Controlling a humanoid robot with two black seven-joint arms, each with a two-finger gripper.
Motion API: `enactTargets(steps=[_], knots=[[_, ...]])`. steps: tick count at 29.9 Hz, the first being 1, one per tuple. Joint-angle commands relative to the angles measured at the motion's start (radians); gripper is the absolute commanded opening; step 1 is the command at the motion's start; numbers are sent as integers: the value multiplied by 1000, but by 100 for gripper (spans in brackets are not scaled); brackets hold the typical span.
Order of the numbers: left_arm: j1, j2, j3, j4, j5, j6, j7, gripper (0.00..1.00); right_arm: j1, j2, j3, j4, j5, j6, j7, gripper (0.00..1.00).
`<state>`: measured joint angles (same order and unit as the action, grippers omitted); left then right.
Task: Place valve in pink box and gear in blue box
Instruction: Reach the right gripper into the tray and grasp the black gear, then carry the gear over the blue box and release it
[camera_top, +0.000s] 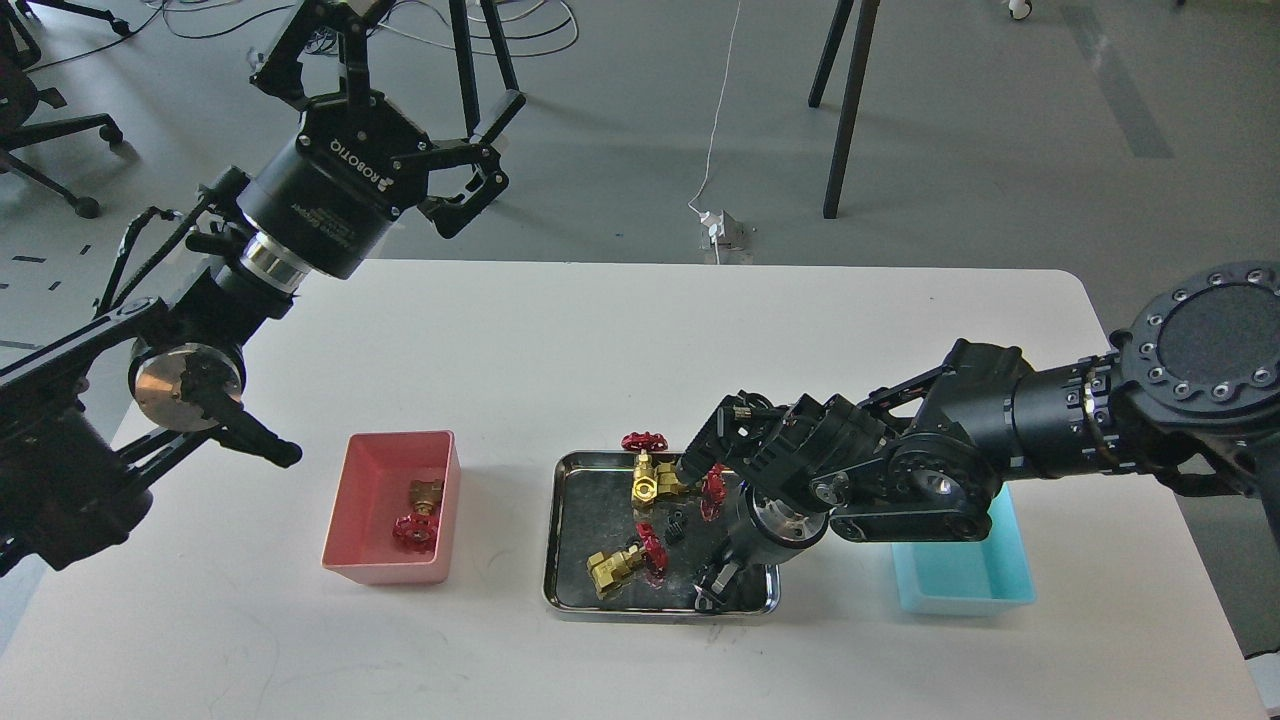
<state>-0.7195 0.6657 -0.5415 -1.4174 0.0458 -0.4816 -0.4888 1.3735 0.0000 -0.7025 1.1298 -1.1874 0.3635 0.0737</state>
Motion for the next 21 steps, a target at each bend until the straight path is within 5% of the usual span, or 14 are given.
enactTargets(steps=[1, 14, 21], knots=[[0, 0, 0, 0, -1, 0, 0, 99, -10, 0, 0, -4, 0, 0, 0, 25], [0, -12, 2, 0, -1, 2, 0, 99, 60, 0, 37, 31, 77, 3, 1, 12], [0, -31, 2, 0, 0, 0, 0, 99, 180, -325, 61, 182, 86, 14, 1, 12]])
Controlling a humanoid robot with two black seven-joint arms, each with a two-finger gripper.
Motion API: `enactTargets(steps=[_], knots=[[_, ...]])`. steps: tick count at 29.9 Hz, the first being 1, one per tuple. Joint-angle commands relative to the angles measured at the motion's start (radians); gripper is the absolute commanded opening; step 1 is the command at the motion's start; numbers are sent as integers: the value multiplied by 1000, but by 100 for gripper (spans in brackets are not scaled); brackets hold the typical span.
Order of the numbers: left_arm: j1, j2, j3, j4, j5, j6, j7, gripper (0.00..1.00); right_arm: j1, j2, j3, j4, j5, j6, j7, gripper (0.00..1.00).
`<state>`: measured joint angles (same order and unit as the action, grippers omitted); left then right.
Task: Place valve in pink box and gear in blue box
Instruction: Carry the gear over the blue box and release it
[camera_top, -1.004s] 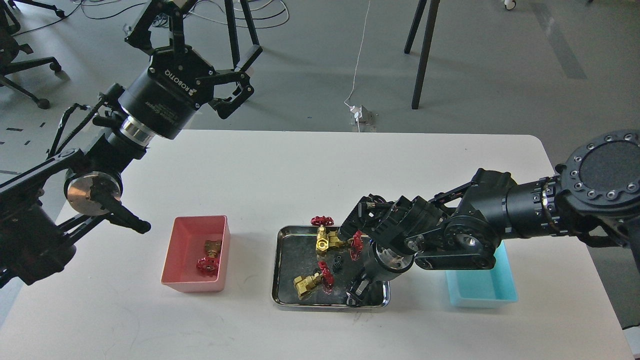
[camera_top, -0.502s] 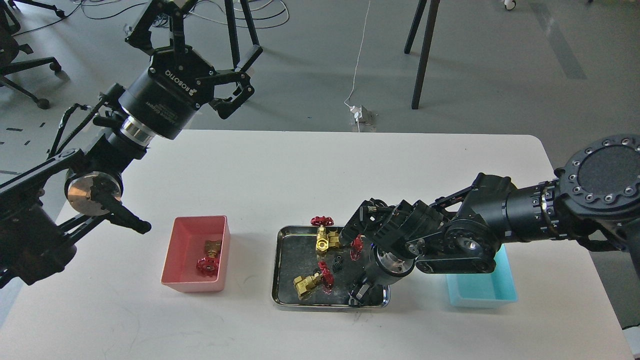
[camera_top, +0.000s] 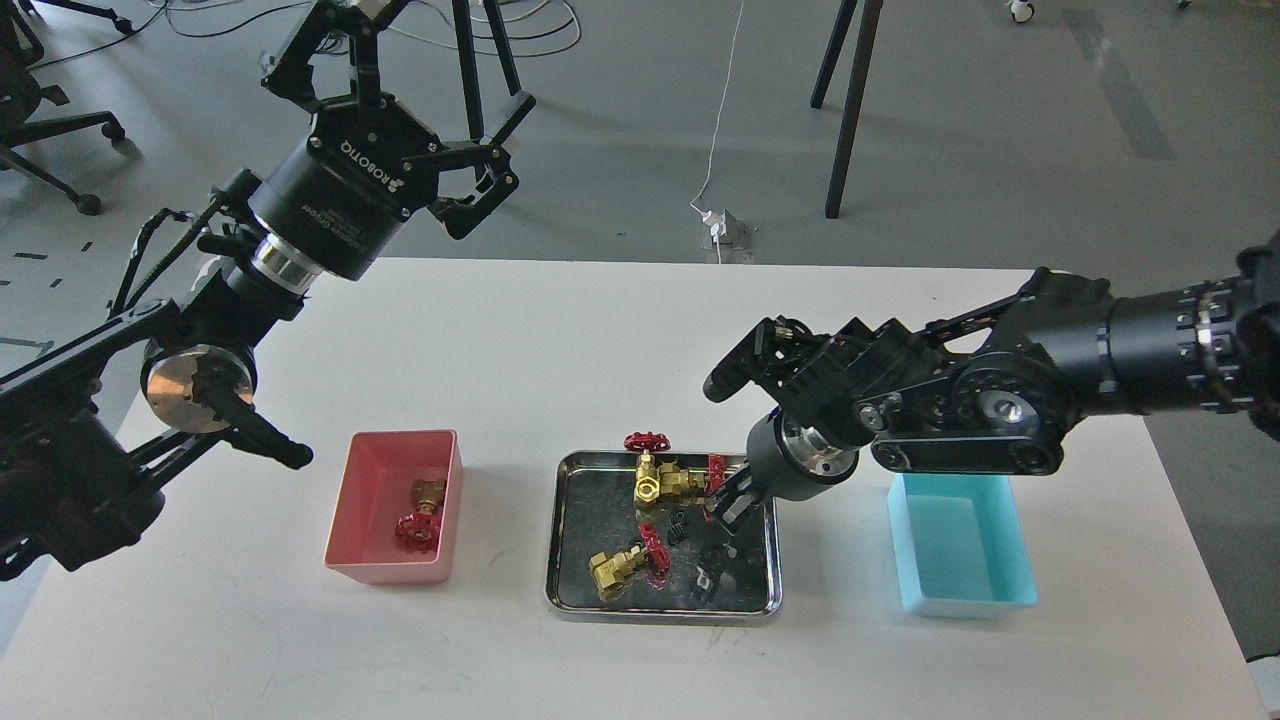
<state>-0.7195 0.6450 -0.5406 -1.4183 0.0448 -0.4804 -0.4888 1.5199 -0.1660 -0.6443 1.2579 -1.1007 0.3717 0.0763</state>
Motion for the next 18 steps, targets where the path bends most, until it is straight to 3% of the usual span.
enactTargets(steps=[1, 7, 13, 16, 18], knots=[[0, -11, 1, -1, 1, 0, 0, 99, 34, -211, -5, 58, -5, 10, -1, 12], [0, -37, 2, 2, 4, 2, 0, 99, 20, -535, -9, 106, -24, 99, -3, 13], [-1, -94, -1, 22, 27, 6, 0, 99, -50, -644, -5, 236, -103, 102, -72, 14], [-1, -105, -1, 24, 38, 17, 0, 99, -66, -646, -3, 238, -103, 101, -76, 31], [-1, -104, 1, 24, 40, 17, 0, 99, -84, -646, 9, 229, -97, 96, -76, 54]])
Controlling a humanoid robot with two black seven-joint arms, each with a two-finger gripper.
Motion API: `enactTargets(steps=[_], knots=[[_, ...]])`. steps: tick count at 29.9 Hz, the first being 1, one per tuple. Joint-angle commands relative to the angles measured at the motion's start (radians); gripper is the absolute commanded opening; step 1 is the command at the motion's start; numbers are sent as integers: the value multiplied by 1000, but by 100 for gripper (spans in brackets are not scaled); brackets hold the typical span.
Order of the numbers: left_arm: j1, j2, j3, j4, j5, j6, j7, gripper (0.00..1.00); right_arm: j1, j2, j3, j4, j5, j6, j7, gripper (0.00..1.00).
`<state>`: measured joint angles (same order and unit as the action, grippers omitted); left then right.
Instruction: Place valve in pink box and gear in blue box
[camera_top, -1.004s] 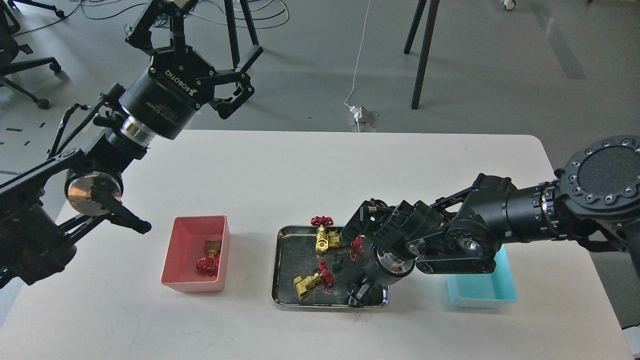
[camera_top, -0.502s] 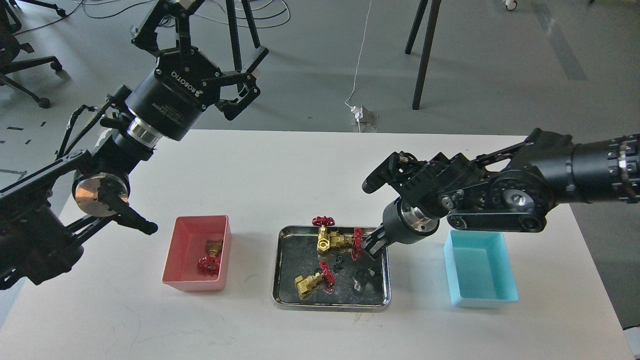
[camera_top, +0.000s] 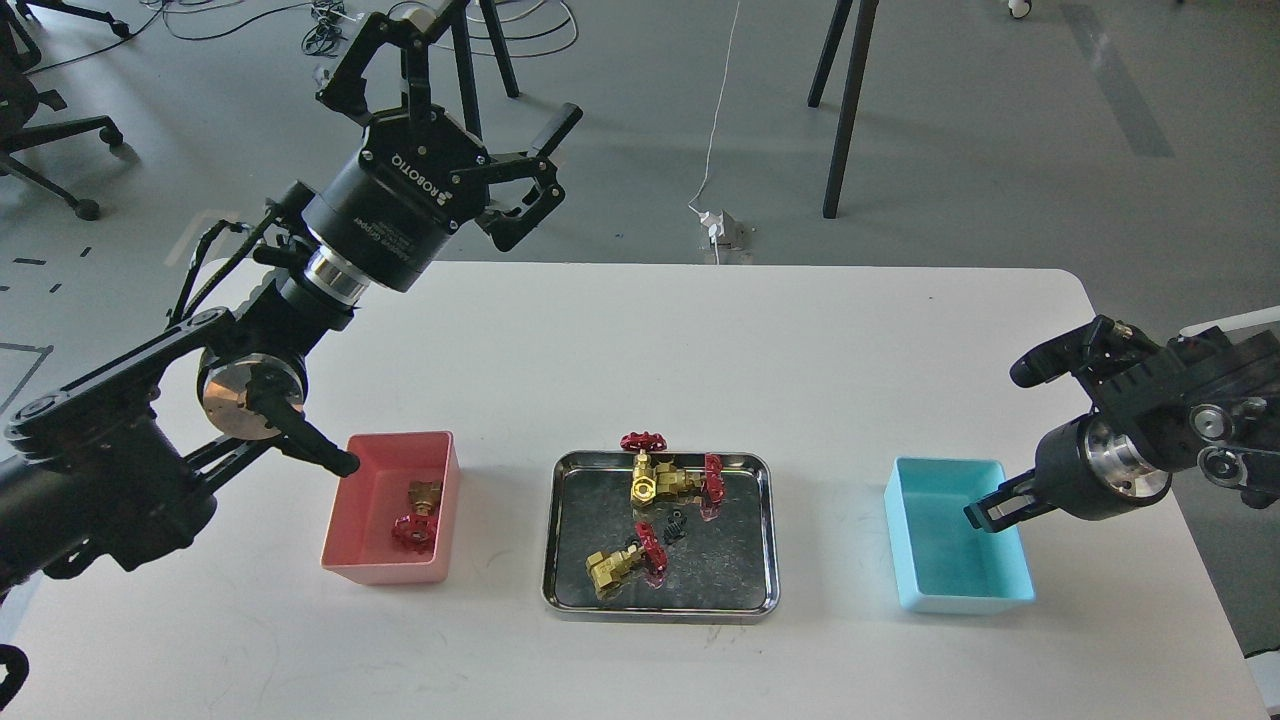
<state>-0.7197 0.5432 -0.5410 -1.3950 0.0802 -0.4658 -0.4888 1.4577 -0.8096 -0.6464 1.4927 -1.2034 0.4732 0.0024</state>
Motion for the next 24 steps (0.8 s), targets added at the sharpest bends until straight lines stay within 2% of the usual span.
enactTargets(steps=[1, 2, 8, 11, 14, 18, 20, 21, 24], knots=[[-1, -2, 1, -1, 4, 3, 0, 99, -25, -3, 17, -9, 8, -13, -2, 82], [-1, -2, 3, 1, 4, 3, 0, 99, -26, -5, 28, -11, 10, -15, -1, 100], [-3, 4, 6, 33, 4, 4, 0, 99, -33, -14, 132, -46, 24, -16, 5, 100], [-24, 12, 1, 91, 4, 1, 0, 99, -52, -20, 279, -116, 154, -60, 10, 100], [-62, 33, 1, 203, 6, -23, 0, 99, -98, 0, 515, -213, 458, -128, 13, 100], [-101, 49, -14, 348, 9, -23, 0, 99, -148, 53, 791, -308, 928, -52, 24, 100], [-104, 47, -54, 408, 3, -23, 0, 99, -192, 81, 901, -380, 1147, 15, 56, 100], [-103, 41, -85, 437, 0, -23, 0, 99, -218, 107, 942, -425, 1236, 15, 68, 100], [-104, 1, -138, 504, -14, -23, 0, 99, -281, 185, 1019, -540, 1335, 15, 76, 100]])
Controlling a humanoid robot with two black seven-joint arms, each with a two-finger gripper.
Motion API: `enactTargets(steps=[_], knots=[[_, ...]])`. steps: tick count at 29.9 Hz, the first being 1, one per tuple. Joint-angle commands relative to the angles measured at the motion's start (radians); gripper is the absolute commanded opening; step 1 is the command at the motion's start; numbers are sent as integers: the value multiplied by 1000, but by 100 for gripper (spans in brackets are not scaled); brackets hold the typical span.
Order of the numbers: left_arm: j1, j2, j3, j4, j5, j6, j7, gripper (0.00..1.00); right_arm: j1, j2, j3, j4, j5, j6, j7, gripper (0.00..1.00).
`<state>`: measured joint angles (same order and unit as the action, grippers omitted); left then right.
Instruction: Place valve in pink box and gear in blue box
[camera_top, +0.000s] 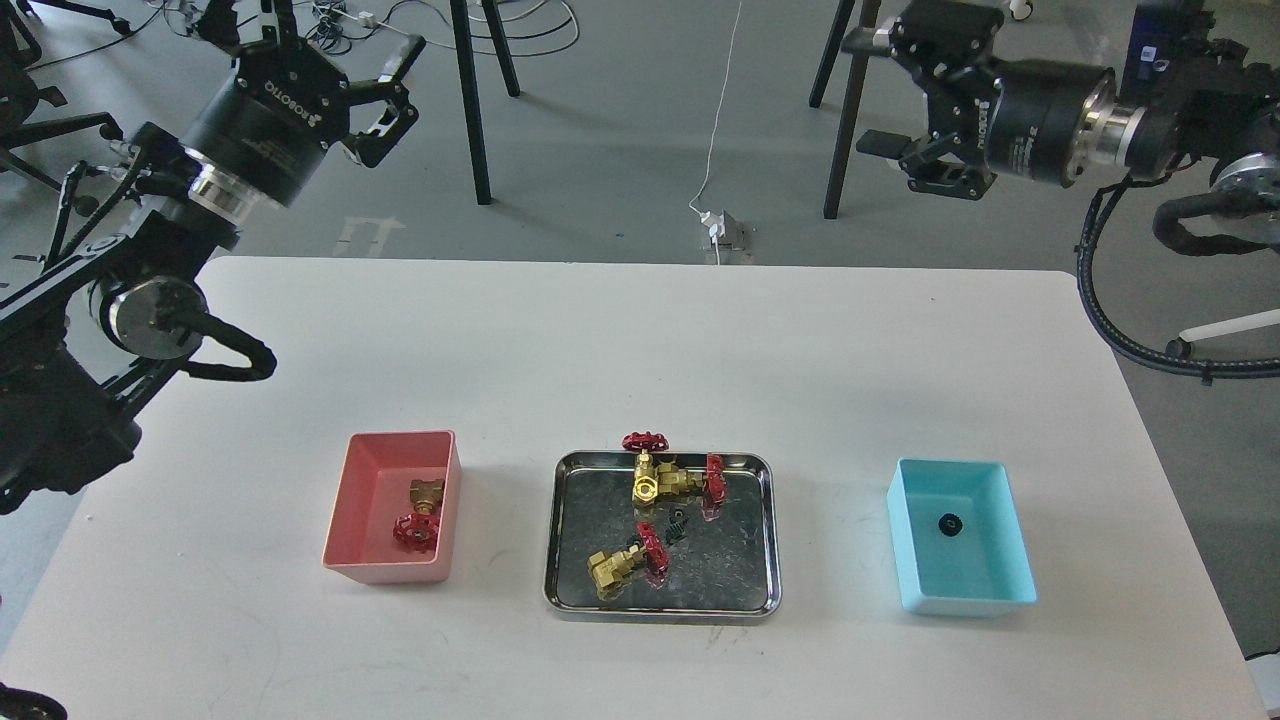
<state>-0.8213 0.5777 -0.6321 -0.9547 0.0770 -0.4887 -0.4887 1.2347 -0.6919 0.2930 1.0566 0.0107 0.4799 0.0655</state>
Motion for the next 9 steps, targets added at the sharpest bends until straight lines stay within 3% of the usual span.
enactTargets(steps=[1, 9], knots=[[-4, -48, -52, 76, -17, 0, 0, 99, -75, 92, 104, -145, 121, 9, 14, 100], [2, -99, -40, 74, -28, 0, 0, 99, -139, 206, 221, -270, 126, 9, 13, 100]])
